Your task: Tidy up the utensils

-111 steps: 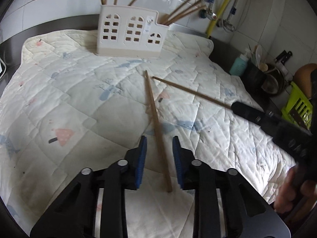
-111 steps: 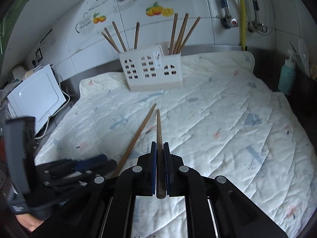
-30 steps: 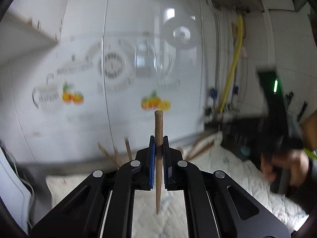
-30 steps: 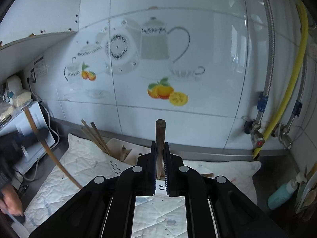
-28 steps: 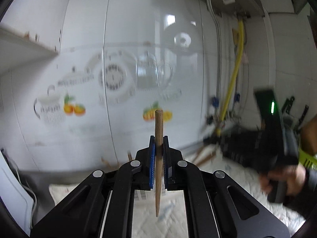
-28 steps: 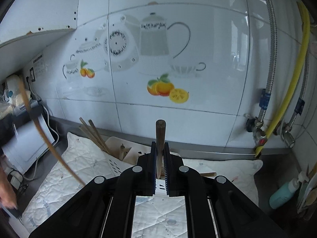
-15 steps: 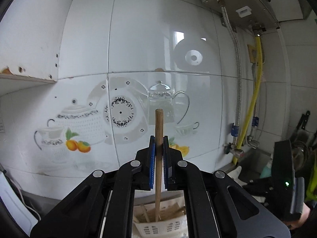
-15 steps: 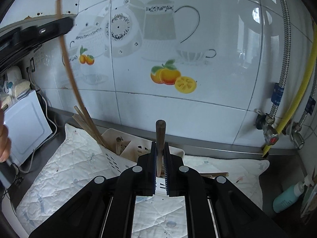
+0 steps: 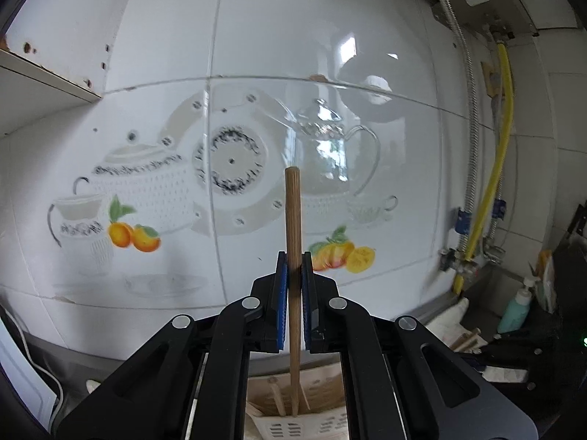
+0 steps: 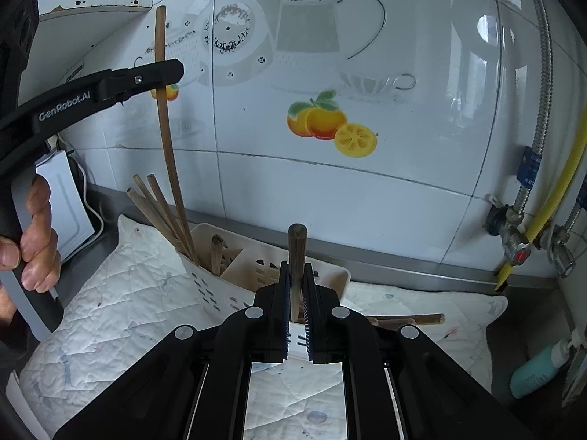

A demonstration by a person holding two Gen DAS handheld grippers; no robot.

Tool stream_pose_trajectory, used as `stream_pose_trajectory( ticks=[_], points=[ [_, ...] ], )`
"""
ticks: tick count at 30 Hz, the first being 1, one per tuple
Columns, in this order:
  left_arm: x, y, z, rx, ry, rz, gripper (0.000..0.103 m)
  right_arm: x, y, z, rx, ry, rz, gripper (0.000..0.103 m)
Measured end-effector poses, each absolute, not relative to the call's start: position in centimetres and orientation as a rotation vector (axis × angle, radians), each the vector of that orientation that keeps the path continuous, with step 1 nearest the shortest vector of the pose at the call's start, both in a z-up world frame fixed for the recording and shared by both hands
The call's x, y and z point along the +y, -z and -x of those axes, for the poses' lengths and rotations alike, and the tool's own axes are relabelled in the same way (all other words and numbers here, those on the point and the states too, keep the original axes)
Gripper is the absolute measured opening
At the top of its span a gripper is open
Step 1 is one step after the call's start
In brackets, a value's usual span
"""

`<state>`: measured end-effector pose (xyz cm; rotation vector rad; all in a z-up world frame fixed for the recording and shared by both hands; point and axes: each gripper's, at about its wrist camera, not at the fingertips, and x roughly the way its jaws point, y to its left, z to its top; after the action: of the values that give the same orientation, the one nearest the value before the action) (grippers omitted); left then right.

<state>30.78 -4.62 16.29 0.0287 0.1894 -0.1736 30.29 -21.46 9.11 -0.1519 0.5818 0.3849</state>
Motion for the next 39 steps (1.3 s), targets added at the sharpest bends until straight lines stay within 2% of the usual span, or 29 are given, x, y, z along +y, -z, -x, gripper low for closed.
stream_pose_trajectory(
  ticks=[20, 23, 25, 28, 30, 35, 39],
  points=[
    [-4.5, -13.9, -32.2, 0.258, 0.202, -0.011, 0.005, -21.6, -8.5, -30.1, 0.580, -0.388, 0.153, 0.007],
    [-4.4, -14.0, -31.7, 0.256, 0.193, -0.017, 0.009, -21.9, -9.1, -29.5, 0.569, -0.384, 0.150, 0.011],
    [-4.4, -14.2, -31.2, 0.258, 0.201, -0.012, 0.009, -22.1, -9.5, -29.0, 0.560, -0.377, 0.150, 0.018],
    [-4.1, -14.6, -29.9, 0.260, 0.200, -0.004, 0.017, -22.3, -10.0, -28.2, 0.551, -0.373, 0.146, 0.020],
    [-4.0, -14.8, -29.0, 0.255, 0.190, -0.001, 0.035, -22.6, -10.3, -27.3, 0.543, -0.371, 0.141, 0.024],
    [-3.4, -14.8, -25.4, 0.253, 0.181, 0.004, 0.053, -23.0, -10.9, -24.6, 0.526, -0.374, 0.121, 0.032],
    [-3.0, -13.7, -22.5, 0.278, 0.164, 0.004, 0.058, -23.2, -10.8, -22.1, 0.522, -0.376, 0.099, 0.038]
  ],
)
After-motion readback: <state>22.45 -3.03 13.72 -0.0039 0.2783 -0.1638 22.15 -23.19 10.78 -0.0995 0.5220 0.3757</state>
